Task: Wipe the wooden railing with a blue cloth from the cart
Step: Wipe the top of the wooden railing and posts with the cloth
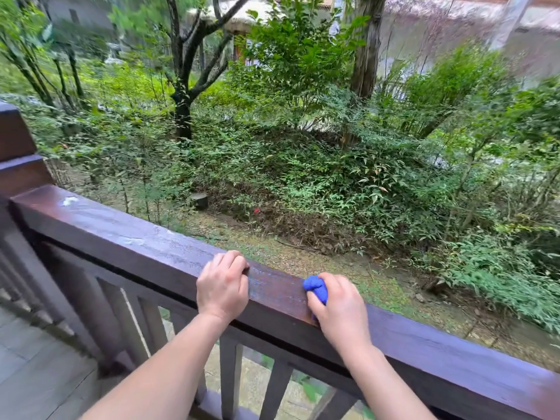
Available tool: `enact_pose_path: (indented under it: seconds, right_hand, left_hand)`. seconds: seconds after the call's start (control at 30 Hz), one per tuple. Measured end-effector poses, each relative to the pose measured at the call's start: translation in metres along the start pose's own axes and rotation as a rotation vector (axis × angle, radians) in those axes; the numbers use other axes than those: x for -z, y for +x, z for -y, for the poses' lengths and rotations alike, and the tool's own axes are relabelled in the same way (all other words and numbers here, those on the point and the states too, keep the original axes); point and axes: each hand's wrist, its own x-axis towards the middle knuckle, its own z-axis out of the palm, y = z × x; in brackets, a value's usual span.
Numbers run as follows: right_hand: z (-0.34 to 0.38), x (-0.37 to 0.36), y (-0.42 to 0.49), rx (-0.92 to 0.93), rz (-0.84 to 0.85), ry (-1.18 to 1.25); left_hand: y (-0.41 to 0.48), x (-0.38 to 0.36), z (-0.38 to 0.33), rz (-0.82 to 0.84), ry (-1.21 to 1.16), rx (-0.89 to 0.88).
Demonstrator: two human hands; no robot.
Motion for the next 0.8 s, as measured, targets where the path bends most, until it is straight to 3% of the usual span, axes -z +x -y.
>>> enact_pose_path:
  seconds: [0.1, 0.2, 0.33, 0.4, 0.57, 0.7, 0.8]
  right_hand:
    - [0.041, -0.027, 0.006, 0.141, 0.015, 0.041]
    - [0.051, -0.041, 0.012, 0.320, 0.135, 0.084]
    - [0.050, -0.050, 0.040, 0.239, 0.074, 0.104]
    - [0.072, -0.063, 0.050, 0.250, 0.088, 0.103]
    - [0.122, -0.091, 0.065, 0.476, 0.223, 0.125]
    - [0.151, -0.099, 0.093, 0.333, 0.217, 0.101]
    - [0.173, -0.114, 0.080, 0.449, 0.199, 0.114]
  left_hand:
    - [0.001, 0.005, -0.003, 0.051, -0.014, 0.023]
    - [0.002, 0.011, -0.005, 0.096, -0.079, 0.058]
    - [0.008, 0.025, 0.008, 0.116, -0.488, 0.194]
    - [0.011, 0.036, 0.019, 0.024, -0.569, 0.272]
    - [0.013, 0.062, 0.079, -0.157, -0.352, 0.339]
    - [0.023, 0.077, 0.148, -0.182, -0.166, 0.407]
    - [0.040, 0.087, 0.202, -0.177, -0.082, 0.383]
